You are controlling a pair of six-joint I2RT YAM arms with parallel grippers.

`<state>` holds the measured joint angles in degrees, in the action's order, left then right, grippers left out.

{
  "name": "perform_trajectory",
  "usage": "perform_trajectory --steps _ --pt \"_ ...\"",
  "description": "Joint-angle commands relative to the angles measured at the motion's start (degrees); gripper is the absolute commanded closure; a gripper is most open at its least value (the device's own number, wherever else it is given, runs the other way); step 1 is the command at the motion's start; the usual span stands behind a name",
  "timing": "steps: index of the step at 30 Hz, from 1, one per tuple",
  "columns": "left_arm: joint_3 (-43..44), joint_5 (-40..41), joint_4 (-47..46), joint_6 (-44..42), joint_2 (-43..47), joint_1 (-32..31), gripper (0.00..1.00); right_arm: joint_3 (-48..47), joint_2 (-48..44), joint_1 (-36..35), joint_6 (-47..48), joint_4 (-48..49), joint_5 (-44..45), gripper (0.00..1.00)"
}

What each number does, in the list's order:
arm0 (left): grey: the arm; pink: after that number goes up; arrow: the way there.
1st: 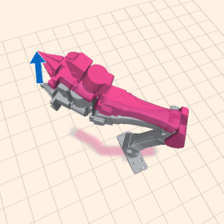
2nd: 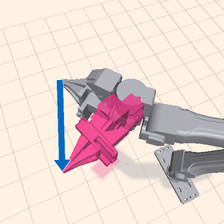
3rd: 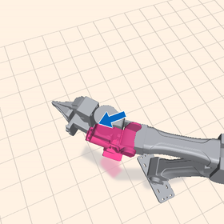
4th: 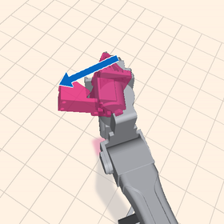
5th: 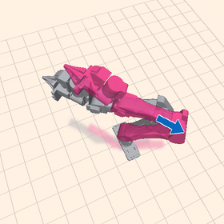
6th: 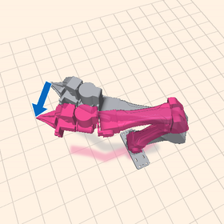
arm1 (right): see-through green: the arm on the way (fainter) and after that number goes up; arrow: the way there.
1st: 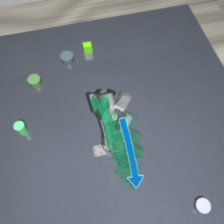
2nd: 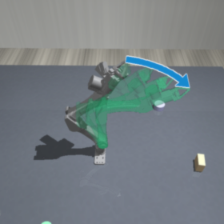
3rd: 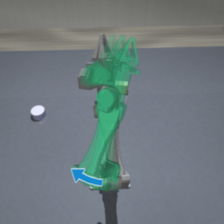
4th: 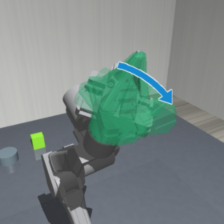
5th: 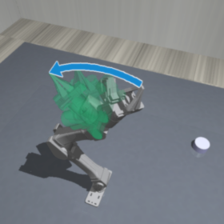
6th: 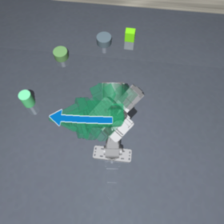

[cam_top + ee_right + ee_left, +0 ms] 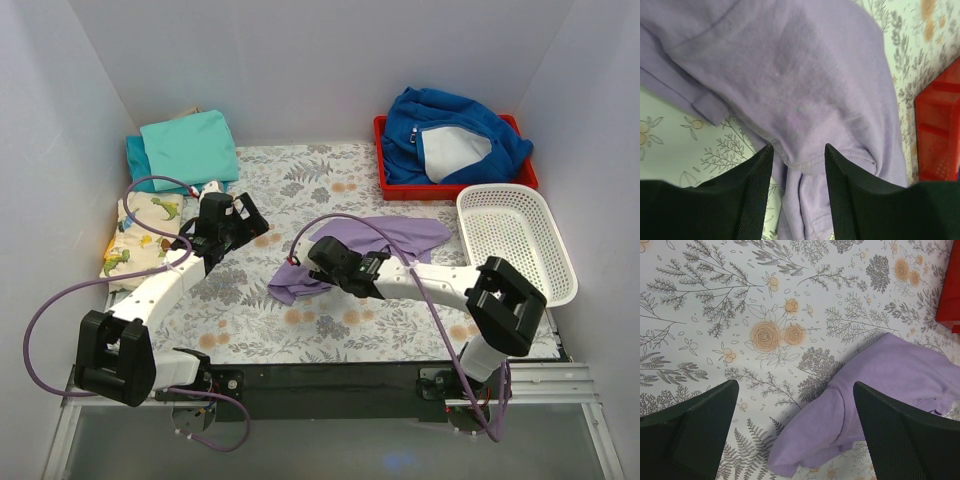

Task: Fold and stack the t-shirts
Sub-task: Flatten the tshirt out

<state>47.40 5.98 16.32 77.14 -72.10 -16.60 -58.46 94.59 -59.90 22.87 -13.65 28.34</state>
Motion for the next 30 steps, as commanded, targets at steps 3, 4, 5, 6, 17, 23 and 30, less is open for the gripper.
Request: perform_trajectory --steps 3,4,5,6,17,23,30 --pt "-0.46 -1.14 -1.37 -0.50 1.52 0.43 0.02 -1.92 -5.29 -2.33 -0.46 -1.73 -2.15 0.48" --pt "-0.46 -1.23 -1.37 -0.50 1.52 0.43 0.02 -1.84 -5.03 -2.41 -0.46 -1.82 -2.15 0.48" --pt "-0.46 -1.49 -1.55 -0.50 1.52 0.34 0.02 -1.40 -4.33 -2.42 -0.46 -1.91 -2.06 0.48" --pt "-0.46 -1.50 -1.55 -0.50 1.52 0.43 0.02 -1.31 -3.97 -2.42 -0.55 -2.08 -1.54 0.48" --pt "-0.55 -1.67 -1.55 -0.85 1.78 0.43 0.02 0.80 -0.46 -2.42 -1.69 -0.50 -3.99 0.48" --pt "-0.81 -1.50 -1.55 -0.86 1.96 0.52 0.02 2.03 1.04 -2.42 -1.87 0.46 -3.21 0.48" --pt "-0.55 -1.49 -1.55 -0.94 1.87 0.52 0.02 1.86 5.17 -1.01 -0.90 3.28 0.57 0.49"
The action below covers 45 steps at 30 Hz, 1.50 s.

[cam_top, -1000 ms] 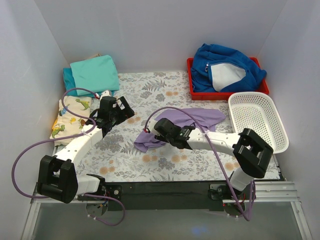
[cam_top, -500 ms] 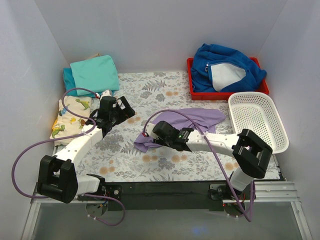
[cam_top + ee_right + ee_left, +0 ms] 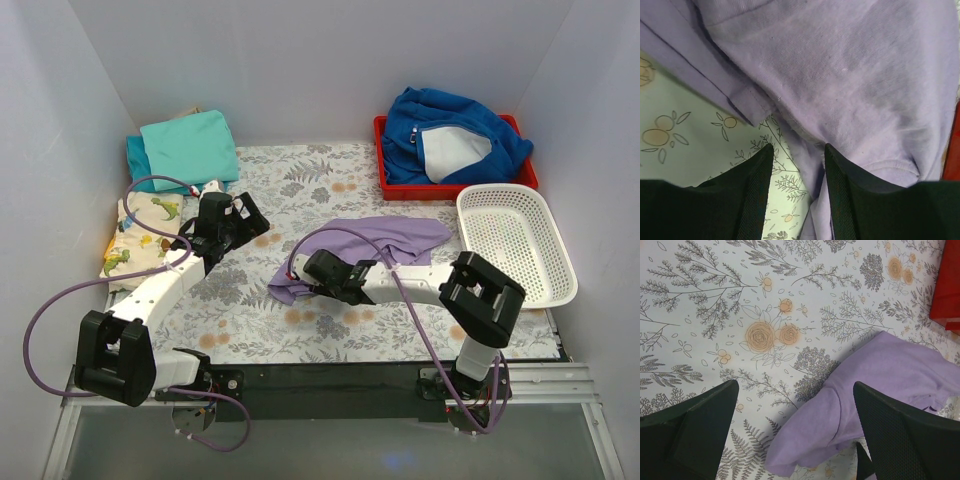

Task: Fold and stack the t-shirts
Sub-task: Flatten the tshirt out

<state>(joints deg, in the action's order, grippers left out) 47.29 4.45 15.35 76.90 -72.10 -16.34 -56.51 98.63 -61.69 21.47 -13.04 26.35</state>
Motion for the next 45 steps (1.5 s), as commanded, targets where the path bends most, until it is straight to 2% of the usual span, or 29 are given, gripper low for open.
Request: perform_trajectory --steps 1,5,6,8,9,11,12,15,19,21,23,28,37,40,41,45 --pt "-0.44 0.12 -0.59 -0.70 1.96 0.34 0.02 -0.26 1.82 1.39 0.50 3.28 3.09 0.49" --pt "-0.44 0.12 -0.59 -0.79 1.87 0.43 0.02 -1.67 2.36 2.89 -0.03 3.90 4.41 0.56" --pt "-0.44 0.04 -0.59 -0.70 1.78 0.43 0.02 -2.11 2.18 3.07 -0.03 3.98 4.50 0.64" --pt "-0.44 -0.05 -0.68 -0.70 1.61 0.43 0.02 -2.55 1.48 3.16 -0.03 4.25 4.85 0.72" --pt "-0.44 -0.05 -0.68 -0.70 1.61 0.43 0.02 -2.90 1.48 3.07 0.06 4.34 5.29 0.81" --pt "-0.44 -0.05 -0.85 -0.70 1.61 0.43 0.02 -3.25 1.30 3.33 0.76 4.16 5.64 0.89" --pt "-0.53 -0.31 -0.77 -0.70 1.61 0.43 0.02 -3.25 1.13 3.42 1.02 4.16 5.73 0.90" --pt "-0.53 -0.40 -0.76 -0.70 1.61 0.43 0.02 -3.52 0.25 3.42 0.76 3.55 5.12 0.85" --pt "-0.62 -0.93 -0.94 -0.79 1.34 0.43 0.02 -3.34 -1.51 3.51 0.32 3.19 3.71 0.84" --pt "-0.53 -1.28 -1.20 -0.79 1.08 0.43 0.02 -3.52 -1.34 3.51 0.32 2.93 3.19 0.68" --pt "-0.53 -1.64 -1.47 -0.79 0.91 0.52 0.02 -4.13 -1.16 3.51 -0.03 2.06 1.17 0.59" --pt "-0.79 -1.63 -1.47 -0.79 1.08 0.43 0.02 -3.78 -1.08 3.51 -0.47 1.70 -0.16 0.57" --pt "-0.79 -1.64 -1.56 -0.97 0.99 0.52 0.02 -4.66 3.67 3.95 -0.03 2.31 4.76 0.59" --pt "-0.71 -1.81 -1.56 -0.97 0.99 0.52 0.02 -4.75 4.55 4.74 -0.55 4.07 5.90 0.84" --pt "-0.79 -1.90 -1.64 -0.97 0.99 0.60 0.02 -4.92 4.64 5.26 -1.08 4.42 6.34 0.97" --pt "-0.88 -1.81 -1.56 -0.88 1.08 0.52 0.02 -5.71 1.93 5.62 -1.35 5.13 5.03 0.99"
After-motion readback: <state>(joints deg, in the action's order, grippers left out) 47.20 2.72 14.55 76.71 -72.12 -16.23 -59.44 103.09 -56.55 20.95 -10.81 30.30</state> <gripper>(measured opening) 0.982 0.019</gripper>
